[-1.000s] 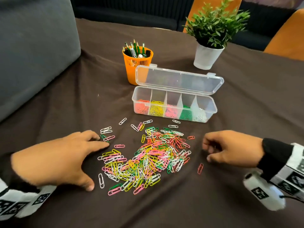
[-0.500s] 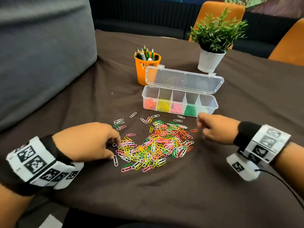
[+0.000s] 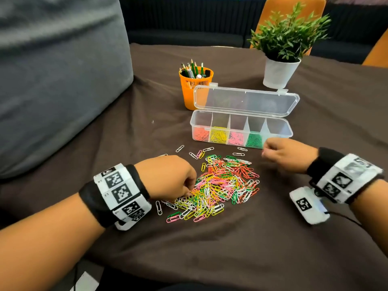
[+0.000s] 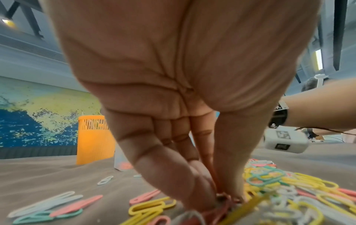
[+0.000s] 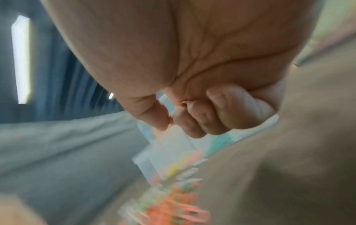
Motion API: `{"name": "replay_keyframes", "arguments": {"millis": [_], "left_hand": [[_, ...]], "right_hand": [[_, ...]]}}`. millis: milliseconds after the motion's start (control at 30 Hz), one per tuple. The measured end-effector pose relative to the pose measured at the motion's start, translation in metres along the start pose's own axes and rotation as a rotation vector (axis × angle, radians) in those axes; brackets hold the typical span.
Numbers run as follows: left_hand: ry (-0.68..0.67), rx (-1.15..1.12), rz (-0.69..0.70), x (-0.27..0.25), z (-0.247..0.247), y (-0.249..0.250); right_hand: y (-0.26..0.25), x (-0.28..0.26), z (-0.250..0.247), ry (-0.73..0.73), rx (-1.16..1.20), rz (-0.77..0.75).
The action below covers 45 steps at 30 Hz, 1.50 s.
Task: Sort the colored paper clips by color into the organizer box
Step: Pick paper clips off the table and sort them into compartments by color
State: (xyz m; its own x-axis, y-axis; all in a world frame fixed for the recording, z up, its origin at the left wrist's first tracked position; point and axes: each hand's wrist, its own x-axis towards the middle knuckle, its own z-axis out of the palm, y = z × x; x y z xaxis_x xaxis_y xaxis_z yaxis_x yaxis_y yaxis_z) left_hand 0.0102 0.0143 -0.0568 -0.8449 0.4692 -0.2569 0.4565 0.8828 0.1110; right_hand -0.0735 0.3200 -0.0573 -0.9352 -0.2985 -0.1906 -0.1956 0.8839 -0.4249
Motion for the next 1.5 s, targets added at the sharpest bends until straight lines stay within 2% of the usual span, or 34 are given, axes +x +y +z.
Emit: {"name": "replay_keyframes", "arguments": {"millis": [100,133,200,300,367,433,500,600,667,800,833,900,1000,1133,1233,1300,1367,1433,1500], "left_hand": [[0.013,-0.033,-0.017,-0.007,-0.004,-0.004],[0.027,-0.064,-0.027,-0.01,-0.006,-0.007],[0.076,-0.175,-0.051,-0.014,-0.01,-0.01],[0.12,-0.56,-0.105,-0.017,-0.017,-0.014],[0.126,-0.969,-0.122,-0.017,-0.018,-0.013],[0.186,-1.328,-0.161,-0.015,-0.015,-0.011],[0.22,-1.519,-0.189,-0.012,-0.009,-0.007],[0.19,-1.649,-0.186,-0.007,-0.002,-0.004],[0.172,-1.534,-0.168,-0.005,0.001,-0.003],[0.075,-0.837,-0.104,-0.006,-0.008,0.005],[0.079,-0.663,-0.092,-0.005,-0.013,0.012],[0.173,-0.412,-0.074,0.006,-0.026,0.029],[0.226,-0.225,0.015,0.047,-0.04,0.054],[0.147,-0.018,0.139,0.101,-0.041,0.076],[0.05,0.196,0.289,0.113,-0.037,0.083],[0.044,0.223,0.319,0.116,-0.035,0.08],[0.051,0.133,0.287,0.115,-0.036,0.073],[0.094,-0.155,0.194,0.11,-0.041,0.065],[0.149,-0.528,0.091,0.101,-0.047,0.057]], "right_hand": [[-0.014,-0.017,0.004,0.002,0.84,0.091],[-0.019,-0.021,0.006,0.004,1.026,0.102],[-0.027,-0.025,0.008,0.022,1.245,0.103],[-0.027,-0.023,0.008,0.016,1.416,0.113],[-0.025,-0.022,0.007,-0.006,1.481,0.135],[-0.022,-0.021,0.008,-0.047,1.525,0.157],[-0.019,-0.02,0.01,-0.063,1.533,0.176],[-0.015,-0.019,0.013,-0.028,1.496,0.2],[-0.012,-0.018,0.014,-0.02,1.474,0.208],[-0.001,-0.015,0.019,-0.02,1.432,0.242],[0.002,-0.013,0.019,-0.016,1.438,0.254],[0.008,-0.01,0.02,-0.031,1.5,0.275],[0.017,-0.007,0.021,-0.083,1.615,0.287],[0.028,-0.008,0.022,-0.103,1.717,0.298],[0.034,-0.008,0.02,-0.11,1.792,0.317],[0.036,-0.008,0.019,-0.1,1.804,0.338],[0.034,-0.008,0.02,-0.07,1.762,0.36],[0.029,-0.007,0.022,0.005,1.624,0.359],[0.022,-0.008,0.023,0.09,1.35,0.291]]}}
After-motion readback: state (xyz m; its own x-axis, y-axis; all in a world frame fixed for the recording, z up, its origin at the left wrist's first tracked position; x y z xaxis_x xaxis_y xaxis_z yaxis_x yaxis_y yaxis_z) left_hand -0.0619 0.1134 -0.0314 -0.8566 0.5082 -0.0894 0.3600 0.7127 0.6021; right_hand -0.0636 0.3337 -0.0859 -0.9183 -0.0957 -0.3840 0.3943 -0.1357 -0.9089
